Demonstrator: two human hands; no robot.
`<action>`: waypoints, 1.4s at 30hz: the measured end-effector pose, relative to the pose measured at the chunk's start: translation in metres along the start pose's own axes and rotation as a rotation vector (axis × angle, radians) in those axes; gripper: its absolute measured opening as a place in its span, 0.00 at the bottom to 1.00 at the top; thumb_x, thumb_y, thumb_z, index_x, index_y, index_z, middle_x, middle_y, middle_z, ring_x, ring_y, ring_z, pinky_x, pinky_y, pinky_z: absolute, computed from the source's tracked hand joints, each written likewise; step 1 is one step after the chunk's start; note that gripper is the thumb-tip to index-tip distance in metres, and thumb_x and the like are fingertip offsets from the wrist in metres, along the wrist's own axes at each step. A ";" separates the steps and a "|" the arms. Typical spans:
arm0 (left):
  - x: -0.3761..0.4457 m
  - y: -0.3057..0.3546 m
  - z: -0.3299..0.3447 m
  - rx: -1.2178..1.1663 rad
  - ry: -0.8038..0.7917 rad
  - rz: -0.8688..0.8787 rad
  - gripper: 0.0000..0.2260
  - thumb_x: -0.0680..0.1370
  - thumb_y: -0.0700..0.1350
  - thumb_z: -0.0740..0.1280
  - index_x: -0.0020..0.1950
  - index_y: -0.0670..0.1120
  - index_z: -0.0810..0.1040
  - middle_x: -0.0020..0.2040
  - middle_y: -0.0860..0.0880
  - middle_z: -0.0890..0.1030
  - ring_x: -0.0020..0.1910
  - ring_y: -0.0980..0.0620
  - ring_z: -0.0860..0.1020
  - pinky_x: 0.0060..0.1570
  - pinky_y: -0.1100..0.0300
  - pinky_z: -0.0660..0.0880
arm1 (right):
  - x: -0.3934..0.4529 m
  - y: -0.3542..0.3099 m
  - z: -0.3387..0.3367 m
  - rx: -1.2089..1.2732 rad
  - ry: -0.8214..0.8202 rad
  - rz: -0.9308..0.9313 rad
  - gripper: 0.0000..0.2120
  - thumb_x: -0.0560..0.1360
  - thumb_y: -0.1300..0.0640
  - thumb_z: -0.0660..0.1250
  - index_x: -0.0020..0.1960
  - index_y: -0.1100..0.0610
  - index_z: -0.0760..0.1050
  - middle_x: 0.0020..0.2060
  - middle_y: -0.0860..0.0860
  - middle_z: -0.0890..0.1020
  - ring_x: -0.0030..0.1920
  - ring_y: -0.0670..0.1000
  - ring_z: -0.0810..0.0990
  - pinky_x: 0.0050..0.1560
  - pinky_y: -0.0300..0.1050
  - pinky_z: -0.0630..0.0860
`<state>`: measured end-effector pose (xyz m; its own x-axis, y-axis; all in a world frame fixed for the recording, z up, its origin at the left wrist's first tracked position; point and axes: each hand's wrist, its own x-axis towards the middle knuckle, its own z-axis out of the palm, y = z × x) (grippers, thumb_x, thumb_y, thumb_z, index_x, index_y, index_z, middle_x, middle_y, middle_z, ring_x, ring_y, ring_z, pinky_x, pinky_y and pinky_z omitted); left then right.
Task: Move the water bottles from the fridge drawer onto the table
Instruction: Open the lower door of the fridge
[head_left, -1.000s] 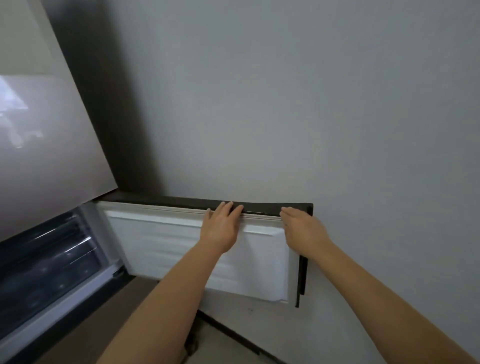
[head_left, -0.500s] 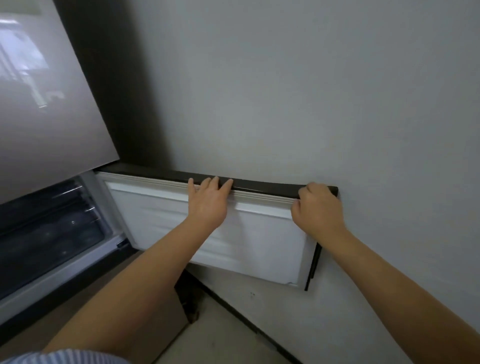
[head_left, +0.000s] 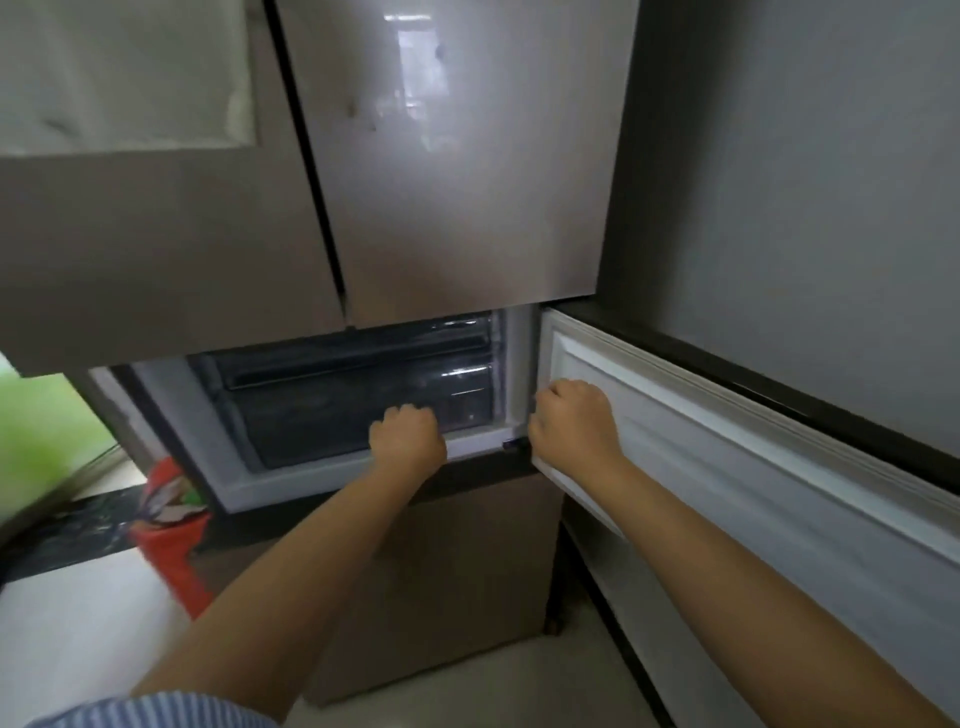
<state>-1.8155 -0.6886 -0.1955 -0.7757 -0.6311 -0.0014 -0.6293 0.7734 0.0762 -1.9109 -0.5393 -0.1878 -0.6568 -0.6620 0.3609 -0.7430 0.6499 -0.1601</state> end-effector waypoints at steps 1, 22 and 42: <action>0.010 -0.020 0.004 -0.058 -0.012 -0.041 0.12 0.78 0.43 0.58 0.57 0.39 0.74 0.58 0.41 0.76 0.58 0.42 0.74 0.54 0.52 0.72 | 0.016 -0.015 0.016 0.041 -0.028 0.005 0.13 0.75 0.57 0.59 0.50 0.63 0.78 0.48 0.58 0.80 0.52 0.58 0.76 0.58 0.49 0.67; 0.152 -0.164 0.061 -2.429 0.212 -0.782 0.17 0.83 0.38 0.43 0.53 0.36 0.72 0.51 0.43 0.74 0.65 0.41 0.70 0.69 0.54 0.61 | 0.181 -0.130 0.197 2.220 -0.224 1.042 0.13 0.82 0.60 0.49 0.58 0.62 0.69 0.66 0.64 0.68 0.65 0.61 0.71 0.59 0.53 0.68; -0.089 -0.112 0.073 -2.310 0.192 -0.867 0.13 0.82 0.37 0.48 0.47 0.36 0.71 0.49 0.36 0.77 0.69 0.39 0.68 0.70 0.48 0.63 | -0.063 -0.116 0.108 2.234 -0.254 1.029 0.16 0.81 0.59 0.48 0.41 0.62 0.69 0.51 0.64 0.76 0.69 0.60 0.67 0.71 0.54 0.59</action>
<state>-1.6796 -0.7143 -0.2765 -0.4049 -0.7212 -0.5620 0.4496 -0.6923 0.5644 -1.7975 -0.6128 -0.2909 -0.6048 -0.6592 -0.4470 0.7849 -0.3981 -0.4748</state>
